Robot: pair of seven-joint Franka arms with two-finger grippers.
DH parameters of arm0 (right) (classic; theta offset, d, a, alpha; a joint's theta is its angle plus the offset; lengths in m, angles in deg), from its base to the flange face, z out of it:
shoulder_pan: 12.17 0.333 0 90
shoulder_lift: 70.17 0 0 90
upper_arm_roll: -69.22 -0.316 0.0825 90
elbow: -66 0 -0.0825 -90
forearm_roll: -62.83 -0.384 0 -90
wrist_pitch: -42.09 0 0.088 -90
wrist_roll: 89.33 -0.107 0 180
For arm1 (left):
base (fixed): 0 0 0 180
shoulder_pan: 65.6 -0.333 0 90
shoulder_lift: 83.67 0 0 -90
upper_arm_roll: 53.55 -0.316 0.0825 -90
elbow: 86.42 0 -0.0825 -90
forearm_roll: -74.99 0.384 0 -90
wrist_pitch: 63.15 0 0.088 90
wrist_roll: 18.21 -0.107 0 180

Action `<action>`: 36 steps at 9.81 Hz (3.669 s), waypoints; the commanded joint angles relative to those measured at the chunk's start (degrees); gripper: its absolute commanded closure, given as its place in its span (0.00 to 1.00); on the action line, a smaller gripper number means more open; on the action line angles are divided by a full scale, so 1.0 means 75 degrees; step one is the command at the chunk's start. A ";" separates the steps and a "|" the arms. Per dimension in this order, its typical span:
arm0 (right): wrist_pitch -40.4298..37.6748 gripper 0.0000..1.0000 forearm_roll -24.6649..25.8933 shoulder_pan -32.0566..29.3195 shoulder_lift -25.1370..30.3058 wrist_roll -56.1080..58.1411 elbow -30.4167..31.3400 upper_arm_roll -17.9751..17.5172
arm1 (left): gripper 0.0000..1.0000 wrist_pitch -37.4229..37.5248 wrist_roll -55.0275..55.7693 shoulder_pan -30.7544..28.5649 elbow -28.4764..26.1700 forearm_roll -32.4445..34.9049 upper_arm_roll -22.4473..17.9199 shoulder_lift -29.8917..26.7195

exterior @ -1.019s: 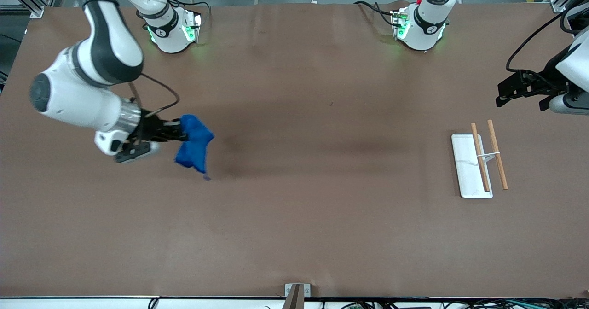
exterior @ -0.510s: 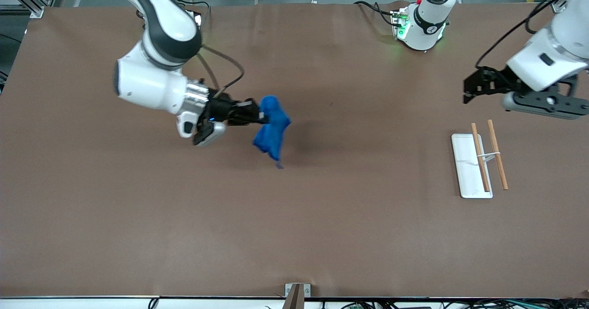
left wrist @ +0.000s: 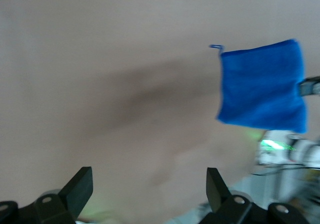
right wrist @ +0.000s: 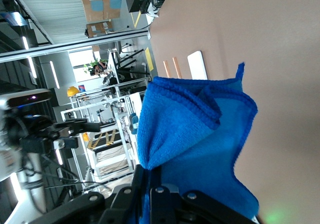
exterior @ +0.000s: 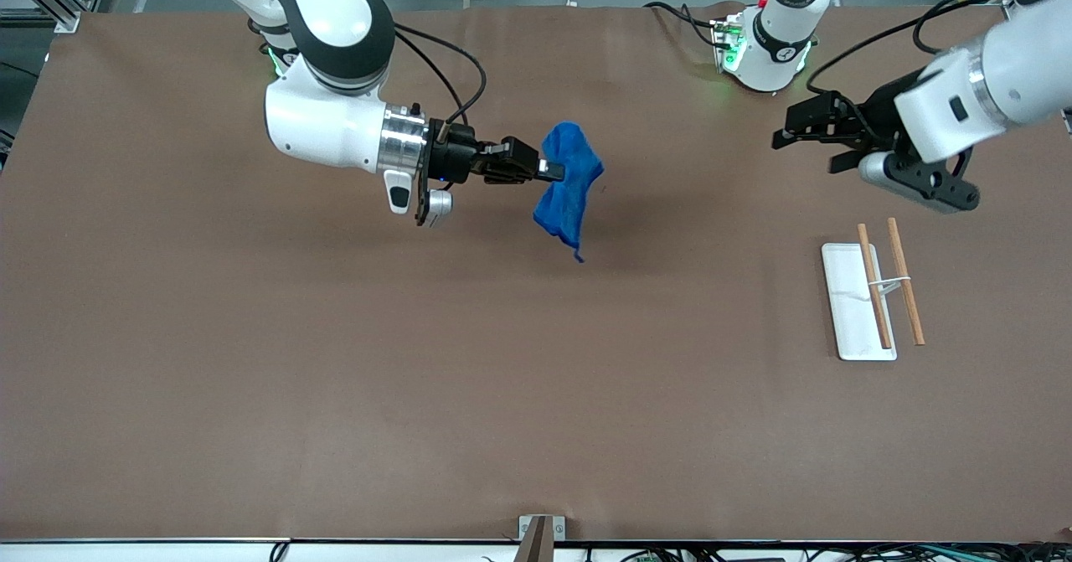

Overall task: Right arm passes towel to left arm to hang
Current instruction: 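Hold the towel with the right gripper while the left gripper approaches, then grasp the towel with the left gripper and open the right gripper, then carry the towel to the rack with the left gripper while the right retracts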

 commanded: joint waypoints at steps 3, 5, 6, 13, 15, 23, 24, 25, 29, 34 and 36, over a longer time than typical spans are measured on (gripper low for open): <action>0.0169 1.00 -0.0352 0.0065 -0.0023 0.0026 -0.0037 -0.0209 | 0.00 -0.0771 -0.1071 -0.0263 -0.1613 -0.2724 0.0067 0.0631; 0.0462 1.00 -0.0806 0.0229 -0.0023 0.0026 -0.0072 -0.0255 | 0.00 -0.0820 -0.3188 -0.0204 -0.1757 -0.3931 0.0160 0.1622; 0.0474 1.00 -0.0960 0.0253 -0.0023 0.0026 -0.0084 -0.0267 | 0.00 -0.0797 -0.3883 -0.0216 -0.1757 -0.4599 0.0265 0.2173; 0.0732 1.00 -0.1231 0.0336 -0.0222 0.0037 -0.0412 -0.0302 | 0.00 0.0867 -0.5341 -0.0286 -0.2565 -0.7206 0.0688 0.3678; 0.0744 1.00 -0.1219 0.0336 -0.0258 0.0037 -0.0412 -0.0302 | 0.00 0.0949 -0.5845 -0.0262 -0.2670 -0.7569 0.1048 0.3935; 0.0744 1.00 -0.1231 0.0394 -0.0339 0.0049 -0.0540 -0.0302 | 0.98 0.0950 -0.6456 -0.0239 -0.2918 -0.8016 0.1309 0.3995; 0.0744 1.00 -0.1231 0.0394 -0.0340 0.0049 -0.0541 -0.0302 | 1.00 0.0950 -0.6433 -0.0263 -0.2871 -0.8004 0.1309 0.4007; 0.0744 1.00 -0.1231 0.0394 -0.0351 0.0049 -0.0541 -0.0302 | 1.00 0.0892 -0.6363 -0.0263 -0.2685 -0.7969 0.1286 0.4007; 0.0696 0.01 -0.1033 0.0266 -0.0363 0.0014 -0.0367 -0.0279 | 1.00 0.0809 -0.5662 -0.0239 -0.2263 -0.7782 0.1216 0.4042; -0.0740 0.00 0.3153 -0.0426 -0.0375 -0.0044 0.0044 0.0620 | 1.00 0.0352 -0.2843 -0.0567 0.0627 -0.3397 0.1075 0.3948; -0.1585 0.00 0.5413 -0.0391 -0.0363 -0.0137 0.0057 0.1744 | 1.00 0.0294 -0.2683 -0.0708 0.1089 -0.2011 0.1052 0.3588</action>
